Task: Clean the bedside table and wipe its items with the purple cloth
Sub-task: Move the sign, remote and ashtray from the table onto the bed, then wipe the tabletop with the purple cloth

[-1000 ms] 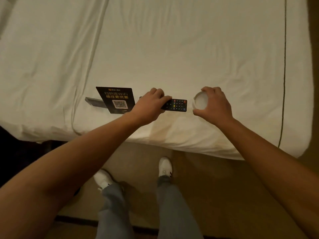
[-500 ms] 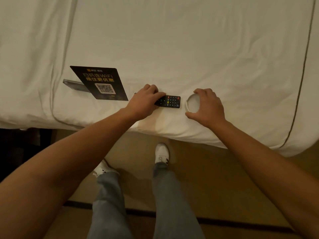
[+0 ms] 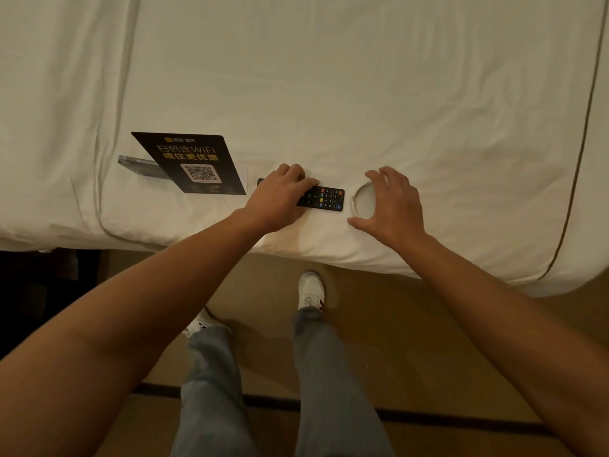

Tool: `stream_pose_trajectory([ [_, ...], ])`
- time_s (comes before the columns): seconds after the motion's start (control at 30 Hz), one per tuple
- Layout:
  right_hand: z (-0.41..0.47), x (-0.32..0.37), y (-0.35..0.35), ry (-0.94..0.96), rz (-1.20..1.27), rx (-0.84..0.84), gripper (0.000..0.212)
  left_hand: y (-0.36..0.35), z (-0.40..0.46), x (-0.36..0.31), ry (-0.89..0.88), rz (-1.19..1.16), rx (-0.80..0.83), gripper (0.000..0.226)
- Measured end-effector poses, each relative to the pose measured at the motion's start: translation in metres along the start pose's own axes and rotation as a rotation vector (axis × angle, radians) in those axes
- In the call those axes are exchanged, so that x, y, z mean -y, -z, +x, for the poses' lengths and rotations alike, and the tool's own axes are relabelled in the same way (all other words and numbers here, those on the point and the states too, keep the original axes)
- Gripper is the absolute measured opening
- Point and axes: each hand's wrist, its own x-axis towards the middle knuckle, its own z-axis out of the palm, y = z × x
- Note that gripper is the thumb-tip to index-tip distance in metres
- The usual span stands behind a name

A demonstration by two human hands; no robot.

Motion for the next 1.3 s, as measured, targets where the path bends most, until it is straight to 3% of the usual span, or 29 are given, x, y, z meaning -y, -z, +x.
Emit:
stream_pose_trajectory([
  [0.17, 0.015, 0.020, 0.031, -0.011, 0.072, -0.133, 0.088, 0.027, -0.005, -0.006, 0.003, -0.104, -0.067, 0.066],
  [0.47, 0.050, 0.145, 0.117, 0.181, 0.174, -0.353, 0.062, 0.144, -0.045, 0.027, -0.066, -0.011, -0.459, 0.050],
  [0.7, 0.062, 0.308, 0.148, 0.440, 0.217, -0.408, 0.063, 0.219, -0.150, 0.129, 0.208, 0.092, -0.741, 0.050],
  [0.9, 0.058, 0.458, 0.116, 0.615, 0.221, -0.313, 0.066, 0.245, -0.281, 0.257, 0.516, 0.119, -0.808, 0.058],
  [1.3, 0.034, 0.739, -0.001, 0.812, 0.130, -0.120, 0.071, 0.245, -0.545, 0.450, 0.821, 0.169, -0.791, 0.059],
])
